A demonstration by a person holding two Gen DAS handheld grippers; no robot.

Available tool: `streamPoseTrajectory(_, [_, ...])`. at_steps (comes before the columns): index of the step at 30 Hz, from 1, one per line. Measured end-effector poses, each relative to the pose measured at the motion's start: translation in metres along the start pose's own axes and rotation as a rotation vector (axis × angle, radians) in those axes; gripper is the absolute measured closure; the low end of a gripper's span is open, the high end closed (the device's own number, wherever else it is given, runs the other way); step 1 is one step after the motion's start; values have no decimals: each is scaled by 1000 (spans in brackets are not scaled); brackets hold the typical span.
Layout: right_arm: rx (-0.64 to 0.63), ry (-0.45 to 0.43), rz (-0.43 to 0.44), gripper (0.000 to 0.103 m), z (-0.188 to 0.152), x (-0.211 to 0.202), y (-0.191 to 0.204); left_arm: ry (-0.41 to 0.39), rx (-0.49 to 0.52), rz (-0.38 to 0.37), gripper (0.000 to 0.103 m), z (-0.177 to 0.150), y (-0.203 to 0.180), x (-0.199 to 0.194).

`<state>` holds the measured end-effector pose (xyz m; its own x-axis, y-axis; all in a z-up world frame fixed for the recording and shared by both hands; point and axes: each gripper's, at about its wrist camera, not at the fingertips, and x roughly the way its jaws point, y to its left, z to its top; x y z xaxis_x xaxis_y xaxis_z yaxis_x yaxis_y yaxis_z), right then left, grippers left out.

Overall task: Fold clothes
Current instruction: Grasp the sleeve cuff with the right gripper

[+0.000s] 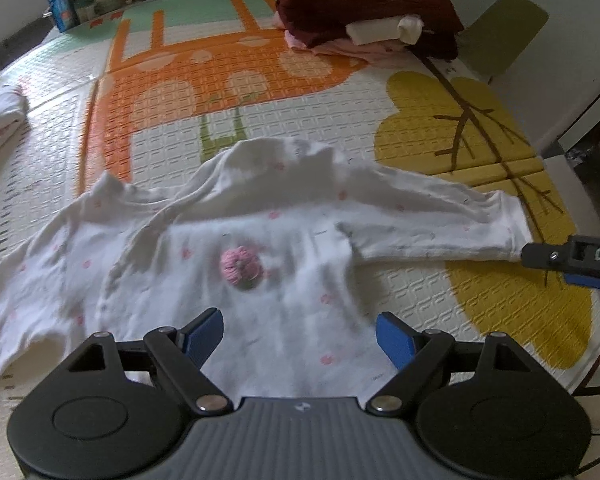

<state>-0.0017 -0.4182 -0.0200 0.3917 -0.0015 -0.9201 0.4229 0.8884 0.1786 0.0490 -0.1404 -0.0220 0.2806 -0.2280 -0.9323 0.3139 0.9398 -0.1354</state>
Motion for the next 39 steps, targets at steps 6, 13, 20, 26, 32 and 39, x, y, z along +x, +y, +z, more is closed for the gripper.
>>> streamPoseTrajectory(6, [29,21,16,33,2,20,-12,-10,-32,-12,17,6,-2,14])
streamPoseTrajectory(13, [58,48,33,52,7,39,-21,-47,17,21,17,10,-7,24])
streamPoseTrajectory(20, [59,35,37,57,10,46,-22,-86,100,88,17,10,-16,32])
streamPoseTrajectory(26, [49,24,46,80,9,47,-20,-83,105,65,17,7,-15,38])
streamPoseTrajectory(32, [23,-8,47,94,7,44,-16,-94,96,60,10,9,-14,39])
streamPoseTrajectory(39, [-46,-64,40,96,10,27,-4,-44,85,64,10,10,-12,46])
